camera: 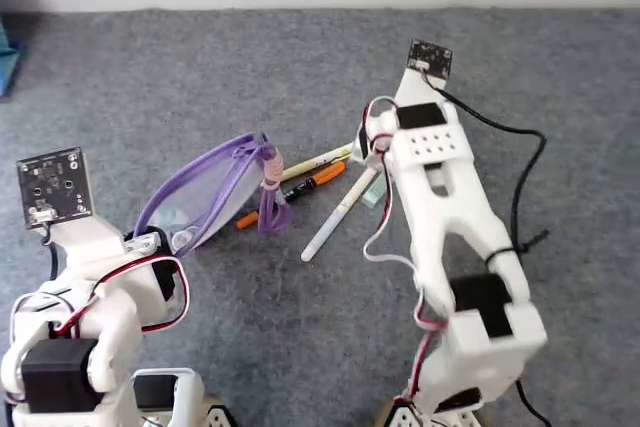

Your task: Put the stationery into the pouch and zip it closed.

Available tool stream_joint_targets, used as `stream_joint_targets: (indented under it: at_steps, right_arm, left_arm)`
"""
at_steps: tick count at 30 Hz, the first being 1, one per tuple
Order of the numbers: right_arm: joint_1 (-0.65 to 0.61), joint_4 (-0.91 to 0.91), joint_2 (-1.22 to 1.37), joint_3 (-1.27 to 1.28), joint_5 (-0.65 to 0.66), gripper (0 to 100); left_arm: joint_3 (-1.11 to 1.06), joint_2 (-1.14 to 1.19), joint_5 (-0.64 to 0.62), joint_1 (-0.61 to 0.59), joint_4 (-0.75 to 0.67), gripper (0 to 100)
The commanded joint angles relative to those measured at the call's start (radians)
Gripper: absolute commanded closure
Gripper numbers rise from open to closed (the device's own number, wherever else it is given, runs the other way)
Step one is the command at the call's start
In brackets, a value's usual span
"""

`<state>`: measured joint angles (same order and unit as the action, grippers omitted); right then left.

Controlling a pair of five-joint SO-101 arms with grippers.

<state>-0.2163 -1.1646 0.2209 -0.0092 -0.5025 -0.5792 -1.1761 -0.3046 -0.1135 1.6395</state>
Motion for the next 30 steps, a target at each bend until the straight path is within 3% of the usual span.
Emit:
stream_joint_targets:
  at_steps: [1, 4, 19, 22, 26, 30]
  right_arm:
    - [0.013, -0.065, 0.085, -0.155, -0.009, 80.4]
    - [0.007, -0.156, 0.176, -0.267, -0.012, 74.1]
    - [0.087, -0.189, 0.575, -0.641, -0.008, 77.5]
    - [0.085, -0.214, 0.611, -0.647, -0.006, 83.0]
    - [0.088, -0.242, 0.618, -0.649, -0.008, 98.0]
    - [0.108, -0.292, 0.584, -0.675, -0.008, 98.7]
  left_arm:
    - [0.002, 0.008, -0.012, -0.008, -0.025, 99]
    - [0.002, 0.006, -0.012, -0.008, -0.023, 99]
    - [0.002, 0.006, -0.012, -0.008, -0.025, 99]
    - [0.002, 0.006, -0.012, -0.008, -0.023, 99]
    - [0.002, 0.006, -0.012, -0.008, -0.023, 99]
    - [0.002, 0.006, -0.012, -0.008, -0.023, 99]
